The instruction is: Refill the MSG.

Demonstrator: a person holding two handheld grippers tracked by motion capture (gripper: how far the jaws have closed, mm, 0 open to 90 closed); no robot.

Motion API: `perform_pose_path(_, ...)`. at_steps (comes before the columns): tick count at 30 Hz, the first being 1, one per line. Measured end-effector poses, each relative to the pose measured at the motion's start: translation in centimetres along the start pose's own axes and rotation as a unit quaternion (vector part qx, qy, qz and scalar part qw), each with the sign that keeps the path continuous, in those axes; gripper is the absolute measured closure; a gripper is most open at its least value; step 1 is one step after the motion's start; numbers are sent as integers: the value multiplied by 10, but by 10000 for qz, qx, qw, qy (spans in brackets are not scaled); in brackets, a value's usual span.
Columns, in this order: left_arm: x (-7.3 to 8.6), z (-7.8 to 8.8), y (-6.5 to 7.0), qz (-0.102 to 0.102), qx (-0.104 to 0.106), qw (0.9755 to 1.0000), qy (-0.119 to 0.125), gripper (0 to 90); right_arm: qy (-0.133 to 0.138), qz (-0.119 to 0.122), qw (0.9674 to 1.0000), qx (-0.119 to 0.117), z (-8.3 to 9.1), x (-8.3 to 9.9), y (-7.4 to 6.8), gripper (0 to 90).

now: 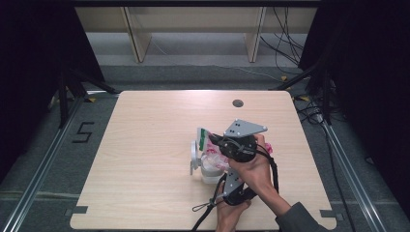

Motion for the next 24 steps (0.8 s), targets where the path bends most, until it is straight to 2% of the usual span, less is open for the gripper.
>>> perform_pose_path(2,0,0,0,-1,3,10000,-4,709,98,-33,9999,40,0,0,0,896)
perform_pose_path(4,0,0,0,-8,-6,10000,-12,708,5,11,10000,-9,0,0,0,896)
perform_pose_path(5,0,-3,5,302,17,9992,253,709,5,6,10000,-7,0,0,0,896)
perform_pose_path(6,0,0,0,1,7,10000,-2,709,20,-15,10000,-5,0,-1,0,896)
perform_pose_path(7,-1,0,0,-8,3,10000,-4,709,85,-17,9999,52,0,-1,0,896)
perform_pose_path(8,0,0,0,37,14,10000,5,709,53,-59,10000,42,0,0,0,896)
perform_pose_path(11,-1,0,0,-6,15,10000,-4,709,-4,-9,10000,-19,-1,0,0,896)
perform_pose_path(12,-1,-2,3,196,46,9996,191,709,-10,-43,10000,4,-1,-1,-1,896)
perform_pose_path(13,-1,0,0,-22,19,10000,-2,709,-12,-107,9999,23,0,-1,-1,896)
perform_pose_path(14,-1,-3,4,264,30,9994,241,709,-17,-90,10000,27,-1,-1,-1,896)
perform_pose_path(15,-1,-2,3,203,40,9996,198,709,26,-69,10000,48,-2,-1,-1,896)
perform_pose_path(16,-1,0,0,-7,16,10000,10,709,4,-78,10000,35,-2,0,-2,897)
perform_pose_path(17,-1,0,0,-12,-14,10000,33,709,40,0,10000,29,-2,-1,-2,896)
perform_pose_path(18,-1,-1,0,-6,57,9999,108,709,27,15,10000,-10,-2,-1,-1,896)
perform_pose_path(19,-1,-1,-1,-13,65,10000,65,709,82,-27,9999,52,-2,-1,-1,897)
perform_pose_path(20,-1,-1,0,-7,56,9999,98,709,-2,-96,10000,11,-1,-1,-2,896)
perform_pose_path(22,-1,-1,0,-12,61,9999,99,709,24,23,10000,-12,-2,-1,-1,897)
perform_pose_path(24,-1,-1,0,-13,68,10000,69,709,-11,-41,10000,-21,-1,-1,-2,897)
Point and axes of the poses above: each handheld gripper's, and its own axes: z roughly backward along the jaws, x roughly out of its underside, y roughly to its right, the point moved 2 cm from there along -z, roughly forward along the jaws, and after that the axes turned 13 degrees about y, right-handed, at the moved point
